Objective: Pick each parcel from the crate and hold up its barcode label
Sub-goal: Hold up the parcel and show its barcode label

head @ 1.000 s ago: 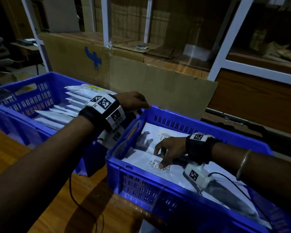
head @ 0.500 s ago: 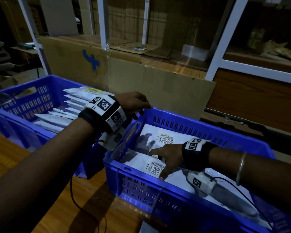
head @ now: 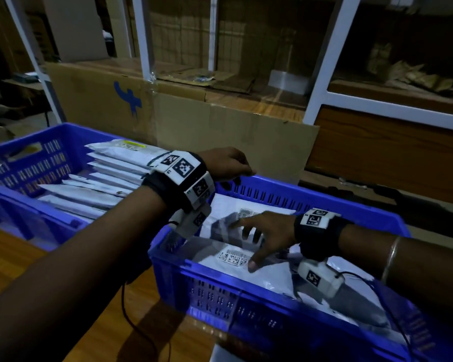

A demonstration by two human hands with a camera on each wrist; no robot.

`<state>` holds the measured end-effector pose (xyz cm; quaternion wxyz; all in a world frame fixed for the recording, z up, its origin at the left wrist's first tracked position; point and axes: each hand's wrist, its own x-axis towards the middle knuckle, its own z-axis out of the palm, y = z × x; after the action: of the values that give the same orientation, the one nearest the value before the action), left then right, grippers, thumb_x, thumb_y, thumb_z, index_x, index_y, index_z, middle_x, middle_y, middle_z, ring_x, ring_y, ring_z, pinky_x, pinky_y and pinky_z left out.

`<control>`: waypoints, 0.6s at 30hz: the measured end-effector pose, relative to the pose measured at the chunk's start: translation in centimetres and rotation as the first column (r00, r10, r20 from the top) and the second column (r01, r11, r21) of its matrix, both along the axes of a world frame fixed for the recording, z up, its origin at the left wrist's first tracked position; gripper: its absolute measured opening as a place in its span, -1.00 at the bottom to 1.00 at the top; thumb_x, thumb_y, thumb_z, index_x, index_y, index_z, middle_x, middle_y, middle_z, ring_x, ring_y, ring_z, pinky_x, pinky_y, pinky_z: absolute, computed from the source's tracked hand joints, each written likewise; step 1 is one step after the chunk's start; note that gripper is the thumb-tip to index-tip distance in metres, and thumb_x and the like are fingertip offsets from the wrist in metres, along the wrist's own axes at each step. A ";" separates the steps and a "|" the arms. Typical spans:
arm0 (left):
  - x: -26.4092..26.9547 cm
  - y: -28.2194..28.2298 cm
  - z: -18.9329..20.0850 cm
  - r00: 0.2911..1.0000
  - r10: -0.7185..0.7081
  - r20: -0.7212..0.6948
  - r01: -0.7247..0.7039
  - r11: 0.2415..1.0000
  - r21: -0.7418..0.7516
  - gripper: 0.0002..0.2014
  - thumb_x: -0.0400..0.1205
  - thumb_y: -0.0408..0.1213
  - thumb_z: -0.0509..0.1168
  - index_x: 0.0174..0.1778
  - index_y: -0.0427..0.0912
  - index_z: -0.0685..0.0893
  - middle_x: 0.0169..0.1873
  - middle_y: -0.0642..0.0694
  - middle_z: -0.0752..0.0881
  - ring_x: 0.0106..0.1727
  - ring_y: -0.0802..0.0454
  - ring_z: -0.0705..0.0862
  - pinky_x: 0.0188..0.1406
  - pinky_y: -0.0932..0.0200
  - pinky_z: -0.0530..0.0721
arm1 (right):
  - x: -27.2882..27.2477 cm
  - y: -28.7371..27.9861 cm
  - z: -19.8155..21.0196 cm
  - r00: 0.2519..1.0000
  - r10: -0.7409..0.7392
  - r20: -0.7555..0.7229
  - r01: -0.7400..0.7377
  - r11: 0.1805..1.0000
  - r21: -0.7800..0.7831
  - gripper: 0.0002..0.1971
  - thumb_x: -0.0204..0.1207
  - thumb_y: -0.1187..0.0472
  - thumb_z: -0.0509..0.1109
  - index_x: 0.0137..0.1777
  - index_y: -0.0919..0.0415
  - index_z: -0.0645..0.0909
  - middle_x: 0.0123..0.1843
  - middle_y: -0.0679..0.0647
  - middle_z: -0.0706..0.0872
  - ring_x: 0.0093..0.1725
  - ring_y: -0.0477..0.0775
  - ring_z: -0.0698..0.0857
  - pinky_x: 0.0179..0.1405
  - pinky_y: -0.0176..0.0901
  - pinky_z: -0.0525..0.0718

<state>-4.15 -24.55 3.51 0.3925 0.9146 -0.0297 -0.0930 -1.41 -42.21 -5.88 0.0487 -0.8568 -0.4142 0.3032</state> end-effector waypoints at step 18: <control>4.5 -10.9 -4.1 0.979 -0.154 -0.131 0.138 0.983 -0.119 -0.63 0.72 -0.20 0.26 0.27 -0.46 0.59 -0.14 -0.33 0.63 -0.50 0.00 0.65 -0.82 0.43 0.37 | 4.6 -15.6 -0.1 0.864 -0.453 0.220 0.464 0.886 0.002 -0.58 0.39 0.03 0.63 0.18 0.20 0.72 0.06 0.09 0.81 0.04 0.06 0.73 -0.09 -0.28 0.54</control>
<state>0.39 -35.41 -0.55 0.4350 0.8784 -0.0744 -0.1834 3.19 -57.85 -5.94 0.0523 -0.9592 -0.1937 0.1992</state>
